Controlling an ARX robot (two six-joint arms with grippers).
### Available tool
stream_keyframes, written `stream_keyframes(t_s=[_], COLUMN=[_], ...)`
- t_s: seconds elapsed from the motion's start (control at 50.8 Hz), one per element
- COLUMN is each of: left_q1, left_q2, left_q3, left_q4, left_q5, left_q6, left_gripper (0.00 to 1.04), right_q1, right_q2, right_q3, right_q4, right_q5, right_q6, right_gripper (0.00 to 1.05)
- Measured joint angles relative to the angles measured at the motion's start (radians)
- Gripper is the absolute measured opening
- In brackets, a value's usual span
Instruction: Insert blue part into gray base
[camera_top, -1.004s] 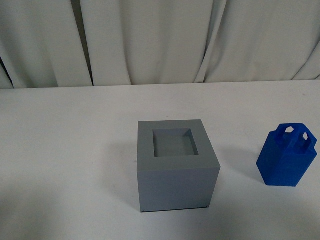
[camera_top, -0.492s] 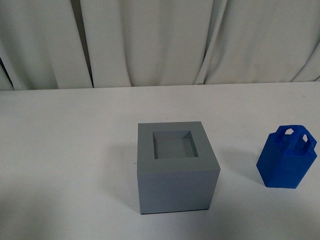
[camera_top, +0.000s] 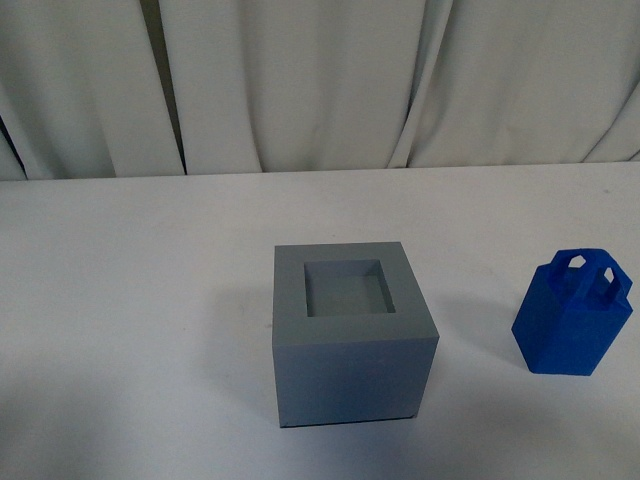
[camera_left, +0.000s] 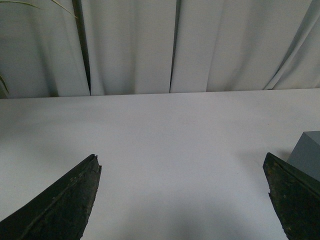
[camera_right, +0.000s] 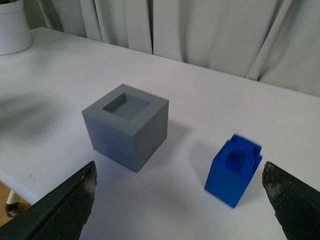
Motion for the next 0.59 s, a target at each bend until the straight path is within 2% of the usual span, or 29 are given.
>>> stream_keyframes(t_s=[0.118,0.256,0.354,0.512,0.59], left_q1=[0.0,0.0,0.0,0.0,0.0], left_q2=[0.0,0.0,0.0,0.0,0.0], left_q3=[0.0,0.0,0.0,0.0,0.0], left_q4=[0.0,0.0,0.0,0.0,0.0], left_q5=[0.0,0.0,0.0,0.0,0.0], left_q6=[0.0,0.0,0.0,0.0,0.0], left_gripper=[0.99,0.99,0.99,0.99,0.99], right_q1=[0.066,0.128,0.154,0.177,0.18], right_q2=[0.185,0.379,0.515,0.764,0.87], right_q3=[0.137,0.347,0.52,0.822,0.936], right_q4=[0.002,-0.119,-0.27,-0.631,-0.779], right_q5=[0.043,0.076,0.085,0.132,0.189], right_q6=[-0.081,-0.224,-0.384,-0.677,-0.823], right_gripper=[0.97,0.97,0.97,0.97,0.97])
